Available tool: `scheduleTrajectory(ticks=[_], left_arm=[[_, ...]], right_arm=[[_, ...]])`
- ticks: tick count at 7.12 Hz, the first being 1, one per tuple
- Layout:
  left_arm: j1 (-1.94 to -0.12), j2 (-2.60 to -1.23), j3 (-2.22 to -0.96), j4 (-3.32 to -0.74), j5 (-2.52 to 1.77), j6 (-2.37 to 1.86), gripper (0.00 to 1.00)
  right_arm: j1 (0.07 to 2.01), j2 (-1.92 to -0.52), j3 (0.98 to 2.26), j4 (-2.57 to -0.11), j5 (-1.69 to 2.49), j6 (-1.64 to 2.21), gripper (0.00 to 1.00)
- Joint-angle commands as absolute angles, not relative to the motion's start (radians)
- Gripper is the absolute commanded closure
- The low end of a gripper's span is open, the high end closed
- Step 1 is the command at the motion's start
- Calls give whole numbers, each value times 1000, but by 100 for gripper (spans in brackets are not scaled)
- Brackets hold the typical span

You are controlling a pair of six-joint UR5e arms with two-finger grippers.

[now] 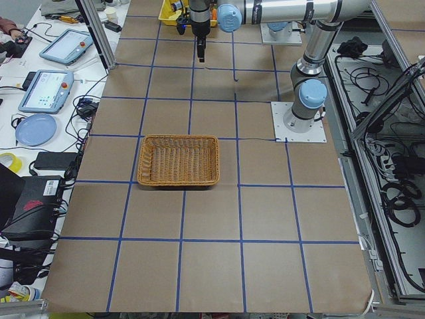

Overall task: Transfer tape with both arms
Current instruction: 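Lower the right gripper into the yellow basket onto the yellow tape roll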

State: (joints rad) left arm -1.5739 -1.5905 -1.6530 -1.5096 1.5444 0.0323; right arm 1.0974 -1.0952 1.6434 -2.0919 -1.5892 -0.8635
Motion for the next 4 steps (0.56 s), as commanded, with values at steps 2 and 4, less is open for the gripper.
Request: scheduleTrajectory(ticks=[2,4], left_arm=[[-1575,-1592,-1654,-1509,1542,32,0],[-1574,-1592,-1654,-1511,1542,32,0]], right_arm=[[1086,-1071,1683,-2111,-1600,-865,42],[1086,-1075,1677,-2106,-1600,-851,99]])
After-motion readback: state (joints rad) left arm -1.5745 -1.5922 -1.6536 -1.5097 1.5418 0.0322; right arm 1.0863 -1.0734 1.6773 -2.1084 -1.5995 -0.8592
